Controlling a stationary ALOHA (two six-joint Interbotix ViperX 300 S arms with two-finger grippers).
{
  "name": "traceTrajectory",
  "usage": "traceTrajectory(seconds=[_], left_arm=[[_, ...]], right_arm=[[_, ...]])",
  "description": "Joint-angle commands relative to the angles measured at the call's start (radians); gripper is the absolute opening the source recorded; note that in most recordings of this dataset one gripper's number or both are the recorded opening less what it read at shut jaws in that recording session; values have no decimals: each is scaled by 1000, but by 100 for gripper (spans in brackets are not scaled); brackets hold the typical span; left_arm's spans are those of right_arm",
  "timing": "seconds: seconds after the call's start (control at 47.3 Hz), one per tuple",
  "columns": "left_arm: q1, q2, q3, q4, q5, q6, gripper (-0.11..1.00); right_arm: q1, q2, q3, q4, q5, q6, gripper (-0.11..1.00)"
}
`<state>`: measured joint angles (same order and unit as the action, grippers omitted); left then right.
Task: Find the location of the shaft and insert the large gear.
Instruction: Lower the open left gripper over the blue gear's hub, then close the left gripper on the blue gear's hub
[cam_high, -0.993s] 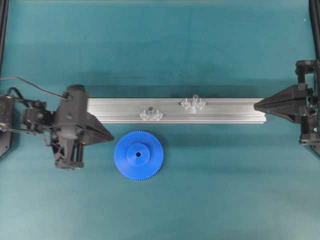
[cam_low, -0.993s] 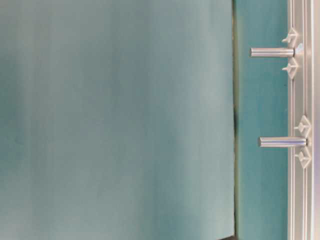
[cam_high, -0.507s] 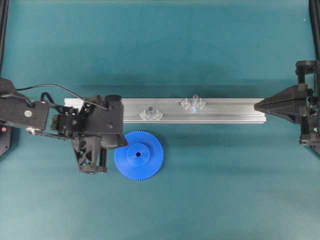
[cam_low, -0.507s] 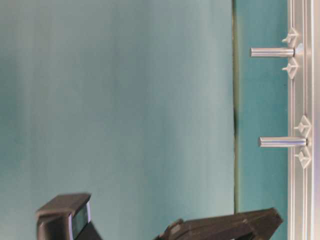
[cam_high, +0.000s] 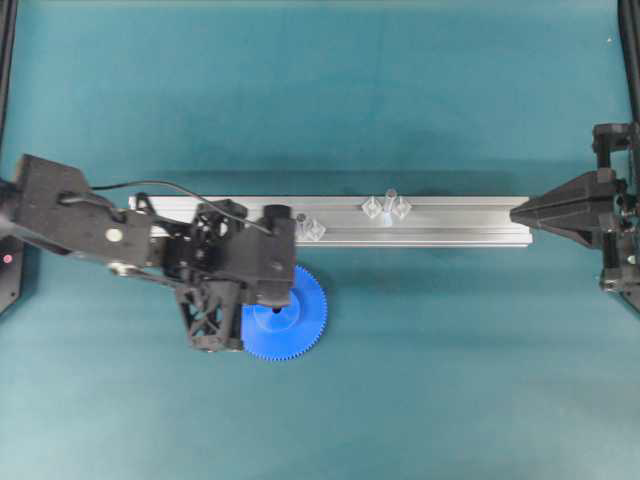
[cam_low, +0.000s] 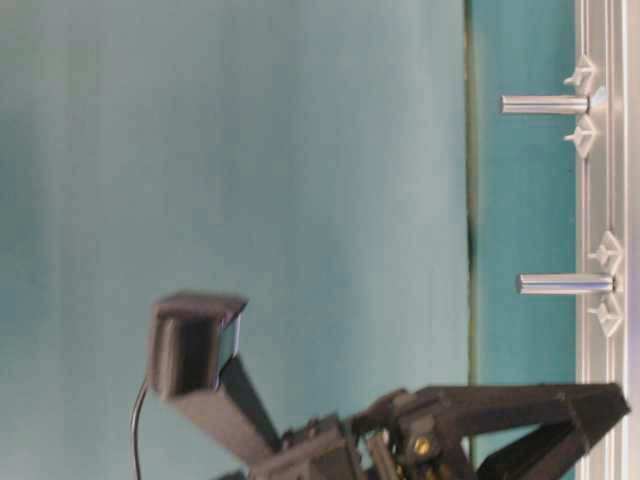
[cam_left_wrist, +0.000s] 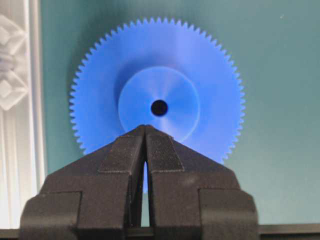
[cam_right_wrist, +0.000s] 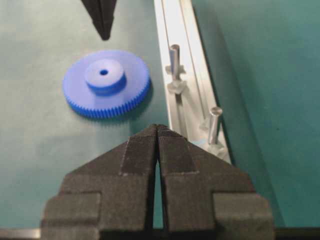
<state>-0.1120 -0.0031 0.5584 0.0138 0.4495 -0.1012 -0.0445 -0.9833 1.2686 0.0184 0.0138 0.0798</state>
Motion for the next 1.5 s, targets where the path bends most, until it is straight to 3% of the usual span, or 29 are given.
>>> traceTrajectory(seconds=[0.0,0.507,0.951,1.247,1.374,1.48], left_arm=[[-3,9,-57,2,26,3,0],[-26,129,-190,2,229,26,0],[-37,153,-216,5,239,71,0],[-37,152,-215,5,201,58,0],[-37,153,-218,5,198,48,9],[-37,156,-216,5,196,29,34]], right_arm=[[-3,-2,-9,2,-5,9,0],[-3,-17,-8,2,37,11,0],[-3,-17,-6,2,37,11,0],[-3,-17,-6,2,38,12,0],[-2,-18,-6,2,37,12,0],[-3,-18,-8,0,38,14,0]])
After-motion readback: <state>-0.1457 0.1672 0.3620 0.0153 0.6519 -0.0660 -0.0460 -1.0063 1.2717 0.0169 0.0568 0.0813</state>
